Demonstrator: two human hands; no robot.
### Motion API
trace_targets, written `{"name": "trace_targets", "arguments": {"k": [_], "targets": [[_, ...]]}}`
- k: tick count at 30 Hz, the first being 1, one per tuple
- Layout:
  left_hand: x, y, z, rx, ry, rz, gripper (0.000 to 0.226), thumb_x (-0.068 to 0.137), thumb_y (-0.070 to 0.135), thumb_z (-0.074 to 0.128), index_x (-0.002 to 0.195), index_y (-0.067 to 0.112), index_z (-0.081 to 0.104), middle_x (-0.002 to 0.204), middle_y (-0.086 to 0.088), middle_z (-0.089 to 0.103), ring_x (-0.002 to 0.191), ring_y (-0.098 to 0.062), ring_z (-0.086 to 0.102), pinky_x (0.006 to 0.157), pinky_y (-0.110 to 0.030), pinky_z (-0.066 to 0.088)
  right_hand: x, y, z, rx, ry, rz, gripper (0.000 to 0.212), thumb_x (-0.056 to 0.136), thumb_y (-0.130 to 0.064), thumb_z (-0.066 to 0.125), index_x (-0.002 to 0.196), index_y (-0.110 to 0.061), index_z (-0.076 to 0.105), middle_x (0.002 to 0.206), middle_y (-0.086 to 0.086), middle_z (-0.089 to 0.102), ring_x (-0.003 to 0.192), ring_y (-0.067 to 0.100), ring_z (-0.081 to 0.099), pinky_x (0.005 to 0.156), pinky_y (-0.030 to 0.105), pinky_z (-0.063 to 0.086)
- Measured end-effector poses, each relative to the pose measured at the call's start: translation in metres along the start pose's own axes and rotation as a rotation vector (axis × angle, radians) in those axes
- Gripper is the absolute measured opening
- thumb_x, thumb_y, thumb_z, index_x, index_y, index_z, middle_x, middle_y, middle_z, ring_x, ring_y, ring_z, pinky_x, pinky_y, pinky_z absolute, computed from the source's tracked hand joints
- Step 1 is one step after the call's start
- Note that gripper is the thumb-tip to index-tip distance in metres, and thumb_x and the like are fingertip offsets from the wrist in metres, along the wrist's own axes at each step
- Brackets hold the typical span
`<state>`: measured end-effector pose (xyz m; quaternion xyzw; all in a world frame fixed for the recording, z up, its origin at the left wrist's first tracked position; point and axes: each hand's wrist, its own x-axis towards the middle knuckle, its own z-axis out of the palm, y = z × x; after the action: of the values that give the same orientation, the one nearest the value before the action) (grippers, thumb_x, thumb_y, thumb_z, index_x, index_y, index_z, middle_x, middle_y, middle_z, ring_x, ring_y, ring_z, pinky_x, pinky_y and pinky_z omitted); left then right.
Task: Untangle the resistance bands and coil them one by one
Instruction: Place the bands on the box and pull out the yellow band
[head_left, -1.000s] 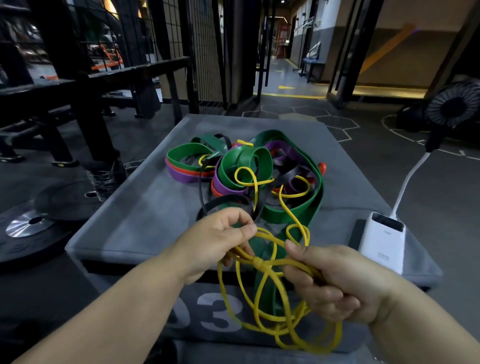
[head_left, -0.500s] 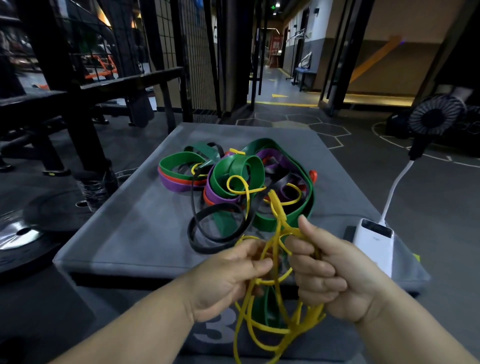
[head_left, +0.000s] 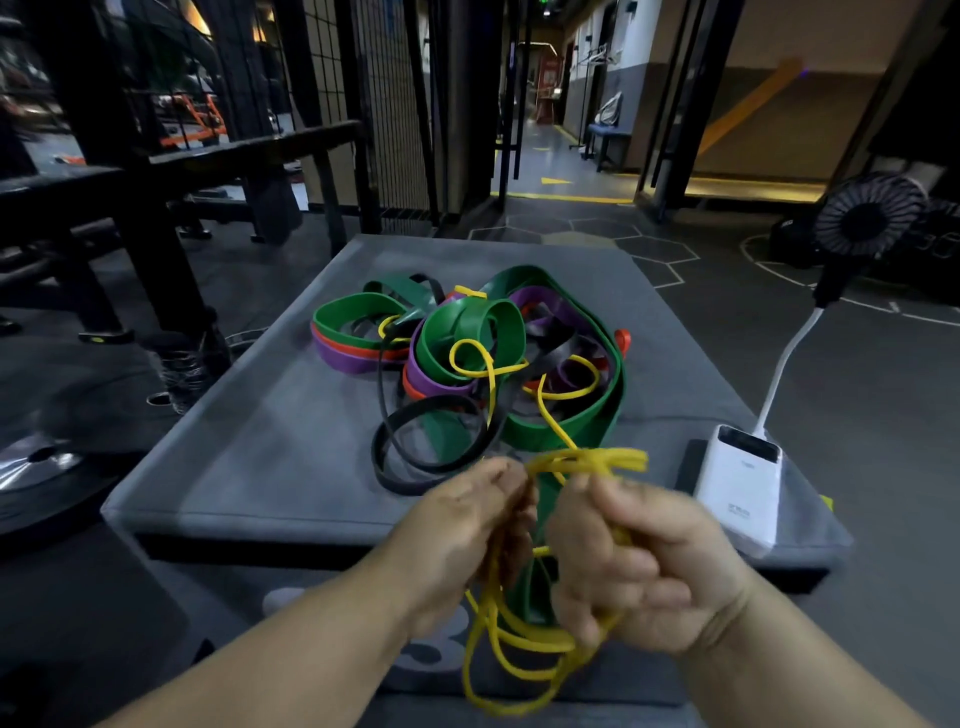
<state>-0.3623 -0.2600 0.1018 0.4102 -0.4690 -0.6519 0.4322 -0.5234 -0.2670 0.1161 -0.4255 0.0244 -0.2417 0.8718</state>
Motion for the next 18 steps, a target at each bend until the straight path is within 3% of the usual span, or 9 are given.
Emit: {"name": "trace_targets", "arguments": {"k": [3, 5, 6, 7, 9, 11, 14, 16, 18], "targets": [[-0.004, -0.006, 0.005, 0.027, -0.039, -0.007, 0.018, 0.1, 0.013, 0.047, 0.091, 0.006, 0.06, 0.062, -0.009, 0.046, 0.051, -0.017, 0.045, 0.048, -0.023, 0.039, -0.001, -0.007, 0.003, 0.009, 0.017, -0.215, 0.035, 0.102, -0.021, 0.045, 0.129, -0.004, 0.057, 0.063, -0.001, 0.038, 0.062, 0.013, 0.051, 0.109, 0.05, 0.034], [-0.005, -0.003, 0.007, -0.007, -0.025, -0.046, 0.029, 0.1, 0.006, 0.043, 0.08, 0.016, 0.062, 0.057, -0.001, 0.039, 0.048, -0.011, 0.04, 0.046, -0.021, 0.038, -0.003, -0.009, 0.002, -0.057, 0.102, -0.289, 0.053, 0.098, -0.018, 0.051, 0.147, -0.005, 0.037, 0.067, 0.002, 0.039, 0.092, 0.025, 0.059, 0.107, 0.054, 0.032], [-0.005, 0.0, 0.008, -0.045, -0.014, -0.068, 0.026, 0.099, 0.007, 0.043, 0.082, 0.016, 0.061, 0.059, -0.002, 0.039, 0.05, -0.011, 0.039, 0.047, -0.021, 0.037, -0.003, -0.008, 0.001, -0.091, 0.113, -0.302, 0.063, 0.096, -0.015, 0.055, 0.152, -0.007, 0.027, 0.069, 0.003, 0.039, 0.097, 0.027, 0.059, 0.102, 0.053, 0.031], [-0.003, 0.002, 0.008, -0.101, -0.001, -0.086, 0.018, 0.099, 0.011, 0.045, 0.088, 0.015, 0.059, 0.064, -0.006, 0.041, 0.053, -0.012, 0.039, 0.049, -0.022, 0.036, -0.003, -0.006, 0.0, -0.118, 0.098, -0.296, 0.072, 0.093, -0.013, 0.058, 0.154, -0.01, 0.02, 0.07, 0.005, 0.039, 0.092, 0.027, 0.061, 0.096, 0.052, 0.032], [-0.001, 0.009, 0.009, -0.229, 0.03, -0.111, 0.018, 0.096, 0.024, 0.048, 0.09, 0.011, 0.057, 0.07, -0.013, 0.04, 0.058, -0.015, 0.036, 0.051, -0.026, 0.033, -0.004, -0.006, -0.001, -0.122, 0.035, -0.242, 0.078, 0.093, -0.009, 0.059, 0.156, -0.016, 0.014, 0.069, 0.007, 0.04, 0.063, 0.017, 0.058, 0.083, 0.043, 0.045], [0.0, 0.009, 0.007, -0.261, 0.045, -0.103, 0.024, 0.098, 0.025, 0.045, 0.081, 0.011, 0.055, 0.061, -0.005, 0.039, 0.053, -0.011, 0.036, 0.048, -0.023, 0.031, -0.005, -0.009, 0.0, -0.074, 0.013, -0.196, 0.071, 0.097, -0.009, 0.054, 0.156, -0.018, 0.016, 0.066, 0.006, 0.043, 0.04, 0.008, 0.036, 0.056, 0.023, 0.047], [-0.002, 0.002, 0.006, 0.049, -0.026, -0.033, 0.016, 0.101, 0.018, 0.044, 0.091, 0.01, 0.054, 0.056, 0.003, 0.049, 0.05, -0.009, 0.052, 0.046, -0.021, 0.038, -0.007, -0.02, -0.004, -0.028, 0.068, -0.215, 0.058, 0.103, -0.016, 0.044, 0.155, -0.013, 0.018, 0.065, 0.006, 0.052, 0.036, 0.006, 0.03, 0.041, 0.017, 0.03], [-0.003, -0.006, 0.005, 0.24, -0.088, -0.004, 0.013, 0.1, 0.016, 0.048, 0.092, 0.01, 0.056, 0.063, 0.002, 0.061, 0.063, -0.012, 0.06, 0.06, -0.026, 0.052, -0.008, -0.031, -0.005, 0.033, 0.093, -0.291, 0.055, 0.104, -0.018, 0.043, 0.153, -0.012, 0.02, 0.07, 0.009, 0.058, 0.038, 0.008, 0.034, 0.041, 0.02, 0.031], [-0.005, -0.009, 0.004, 0.365, -0.183, -0.043, 0.012, 0.1, 0.015, 0.048, 0.091, 0.011, 0.057, 0.07, 0.002, 0.064, 0.069, -0.014, 0.061, 0.073, -0.027, 0.052, -0.008, -0.041, -0.001, 0.035, 0.221, -0.427, 0.051, 0.098, -0.022, 0.05, 0.145, -0.015, 0.033, 0.065, 0.003, 0.054, 0.037, 0.006, 0.033, 0.039, 0.018, 0.031]]}}
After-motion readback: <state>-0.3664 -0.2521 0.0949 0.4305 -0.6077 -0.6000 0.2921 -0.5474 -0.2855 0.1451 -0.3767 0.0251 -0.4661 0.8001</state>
